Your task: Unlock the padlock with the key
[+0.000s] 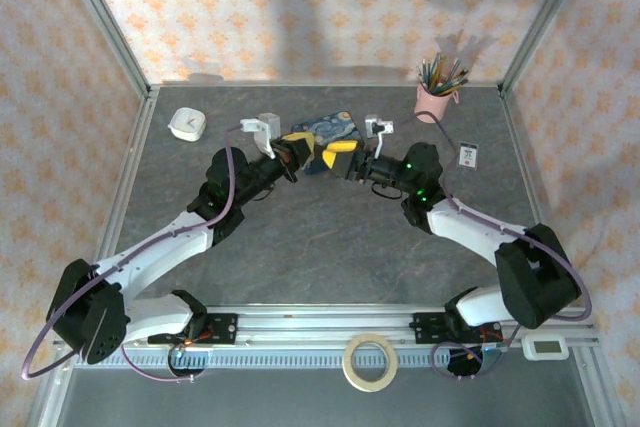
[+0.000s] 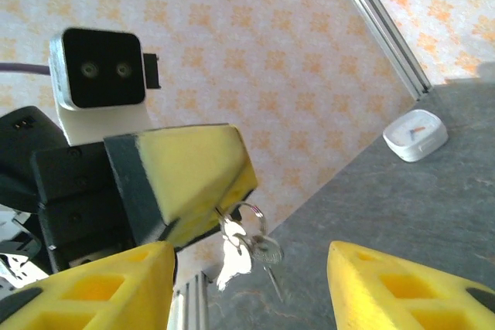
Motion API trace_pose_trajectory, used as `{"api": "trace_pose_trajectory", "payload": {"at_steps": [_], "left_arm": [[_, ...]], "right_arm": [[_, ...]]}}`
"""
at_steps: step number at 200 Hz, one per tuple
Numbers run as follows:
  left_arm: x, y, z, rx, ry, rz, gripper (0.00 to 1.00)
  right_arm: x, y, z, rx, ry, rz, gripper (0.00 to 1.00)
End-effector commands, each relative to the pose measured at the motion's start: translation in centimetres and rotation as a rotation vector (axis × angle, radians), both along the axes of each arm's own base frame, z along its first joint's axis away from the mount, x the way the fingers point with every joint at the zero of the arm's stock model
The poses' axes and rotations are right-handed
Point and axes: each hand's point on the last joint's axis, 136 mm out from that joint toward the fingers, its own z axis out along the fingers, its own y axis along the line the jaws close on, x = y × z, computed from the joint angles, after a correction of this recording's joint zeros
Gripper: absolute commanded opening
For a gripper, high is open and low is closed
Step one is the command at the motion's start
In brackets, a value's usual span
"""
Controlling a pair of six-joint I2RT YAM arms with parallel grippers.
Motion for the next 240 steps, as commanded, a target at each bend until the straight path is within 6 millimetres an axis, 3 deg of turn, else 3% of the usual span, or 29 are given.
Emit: {"api": "trace_pose_trajectory", "payload": {"at_steps": [1, 16, 34, 61, 103, 167, 240], "left_arm": [[0.1, 1.0, 1.0, 0.128, -0.068, 0.077, 0.00], [0.4, 1.6, 0.7, 0.200, -0.067, 0.141, 0.00], [2.1, 4.2, 0.1, 0.278, -0.013, 0.322, 0.00], [4.7, 5.7, -2.9, 0.465, 0.166, 0.455, 0.00], [5.8, 8.7, -5.0, 0.563, 0.253, 0.649, 0.00], [5.4, 3.9, -2.4, 0.309, 0.278, 0.408, 0.00], [3.2, -0.6, -0.1, 0.096, 0.240, 0.131, 0.00]], "right_arm": [[-0.4, -0.2, 2.4, 0.082, -0.051, 0.027, 0.54], [-0.1, -0.1, 2.5, 0.090, -0.047, 0.021, 0.53], [0.3, -0.1, 2.2, 0.086, -0.039, 0.008, 0.52], [1.1, 0.1, 1.5, 0.070, -0.015, -0.016, 0.51], [2.0, 0.3, 0.1, 0.045, 0.025, -0.035, 0.51], [1.9, 0.9, -0.6, 0.060, 0.057, 0.009, 0.44], [1.6, 1.3, -0.2, 0.098, 0.033, 0.049, 0.43]]}}
